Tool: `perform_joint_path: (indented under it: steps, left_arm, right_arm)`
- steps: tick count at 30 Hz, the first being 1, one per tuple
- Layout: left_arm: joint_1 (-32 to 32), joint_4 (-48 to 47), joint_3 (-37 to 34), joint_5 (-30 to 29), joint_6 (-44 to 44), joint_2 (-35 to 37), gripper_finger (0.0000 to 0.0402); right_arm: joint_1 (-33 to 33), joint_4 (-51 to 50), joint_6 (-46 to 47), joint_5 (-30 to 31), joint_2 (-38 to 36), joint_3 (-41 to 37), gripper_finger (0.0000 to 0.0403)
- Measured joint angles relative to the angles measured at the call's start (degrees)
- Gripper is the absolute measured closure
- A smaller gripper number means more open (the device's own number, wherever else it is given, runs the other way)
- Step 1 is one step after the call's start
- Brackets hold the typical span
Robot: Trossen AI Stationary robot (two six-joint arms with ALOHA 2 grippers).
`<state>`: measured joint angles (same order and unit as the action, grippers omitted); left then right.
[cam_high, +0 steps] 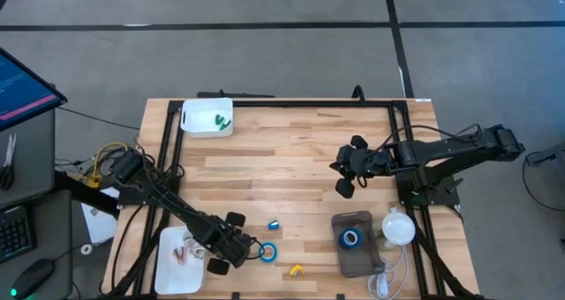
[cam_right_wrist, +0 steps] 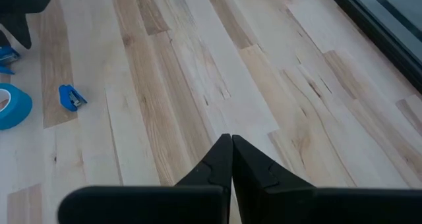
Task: Pick and place Stapler, Stapler remover, tape
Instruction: Put the left blue stapler into the top white bin
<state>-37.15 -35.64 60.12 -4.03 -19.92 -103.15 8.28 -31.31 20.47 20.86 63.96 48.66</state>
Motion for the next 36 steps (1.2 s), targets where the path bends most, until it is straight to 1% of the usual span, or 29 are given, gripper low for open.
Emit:
perform_joint_path:
  steps: [9,16,20,25,27,32,36]
  left_arm:
    - [0.00,1.00,0.09,0.00,0.02,0.02,0.0261]
    - [0.00,1.28,0.45,0.00,1.67,0.04,0.0261]
    - [-0.12,0.95,3.75,0.00,2.11,0.71,0.0261]
    - [-0.44,0.72,7.70,0.12,3.43,5.10,0.0261]
    - [-0.72,1.14,8.48,-0.73,3.51,6.33,0.0261]
    - [-1.91,1.03,8.37,-2.37,9.58,5.88,0.0261]
    - [-2.75,1.01,8.35,-5.81,19.24,4.21,0.0261]
  right_arm:
    - [-0.01,0.00,0.00,0.00,0.00,0.00,0.0403]
    - [0.01,0.00,0.00,0.00,0.00,0.00,0.0403]
    - [-0.01,0.00,-0.01,0.00,0.00,0.00,0.0403]
    - [-0.01,0.00,0.00,0.00,-0.02,0.00,0.0403]
    - [-0.01,-0.25,0.00,0.00,0.00,0.00,0.0403]
    - [-0.01,-0.31,0.00,0.00,-0.02,0.00,0.0403]
    - [-0.01,-0.61,0.00,0.00,-0.02,0.00,0.0403]
